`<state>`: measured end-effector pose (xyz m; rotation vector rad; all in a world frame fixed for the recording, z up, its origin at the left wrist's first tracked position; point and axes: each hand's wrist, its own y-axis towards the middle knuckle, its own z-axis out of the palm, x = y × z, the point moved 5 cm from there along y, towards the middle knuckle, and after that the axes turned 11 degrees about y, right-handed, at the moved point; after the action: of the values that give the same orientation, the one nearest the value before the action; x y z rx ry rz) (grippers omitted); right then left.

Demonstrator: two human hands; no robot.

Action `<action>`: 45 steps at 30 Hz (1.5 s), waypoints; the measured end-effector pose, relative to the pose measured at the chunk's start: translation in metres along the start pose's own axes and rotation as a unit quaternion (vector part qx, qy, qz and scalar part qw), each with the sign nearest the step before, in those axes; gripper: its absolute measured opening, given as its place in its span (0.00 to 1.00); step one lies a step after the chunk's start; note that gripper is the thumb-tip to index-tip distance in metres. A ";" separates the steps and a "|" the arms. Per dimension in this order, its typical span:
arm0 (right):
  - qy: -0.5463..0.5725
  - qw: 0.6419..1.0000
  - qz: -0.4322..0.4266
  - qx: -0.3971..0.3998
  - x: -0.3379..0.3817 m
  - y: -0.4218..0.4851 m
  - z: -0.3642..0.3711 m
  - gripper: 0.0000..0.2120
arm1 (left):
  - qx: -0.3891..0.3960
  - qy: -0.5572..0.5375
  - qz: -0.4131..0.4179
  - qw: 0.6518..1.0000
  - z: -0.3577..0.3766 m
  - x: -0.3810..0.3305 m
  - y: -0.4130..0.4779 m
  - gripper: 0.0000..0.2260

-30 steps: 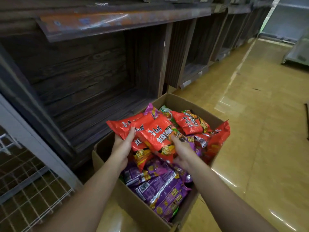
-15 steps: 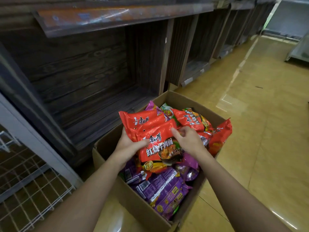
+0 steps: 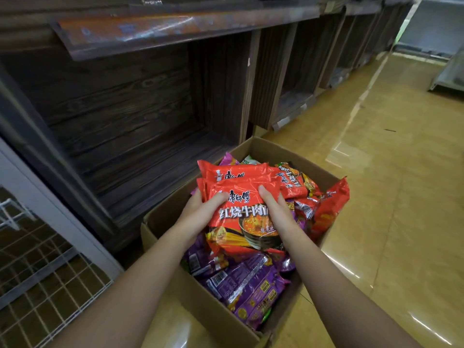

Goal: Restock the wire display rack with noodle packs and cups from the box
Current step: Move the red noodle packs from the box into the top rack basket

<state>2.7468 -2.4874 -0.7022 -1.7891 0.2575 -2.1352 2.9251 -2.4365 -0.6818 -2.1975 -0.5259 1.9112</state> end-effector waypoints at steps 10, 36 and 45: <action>-0.007 0.999 0.037 -0.016 0.014 -0.001 0.004 0.20 | -0.138 -0.006 0.000 0.990 0.007 -0.012 0.008 0.24; 0.003 1.000 -0.017 0.014 0.422 -0.234 0.134 0.19 | -0.253 0.006 0.040 0.967 -0.105 -0.424 -0.256 0.19; -0.037 0.985 -0.066 0.156 0.547 -0.356 0.257 0.19 | -0.369 -0.025 0.076 0.926 -0.205 -0.532 -0.412 0.23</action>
<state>2.8664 -2.3415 -0.0270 -1.7360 -0.2097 -2.0540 3.0081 -2.2399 -0.0114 -2.6778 -1.3000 2.0803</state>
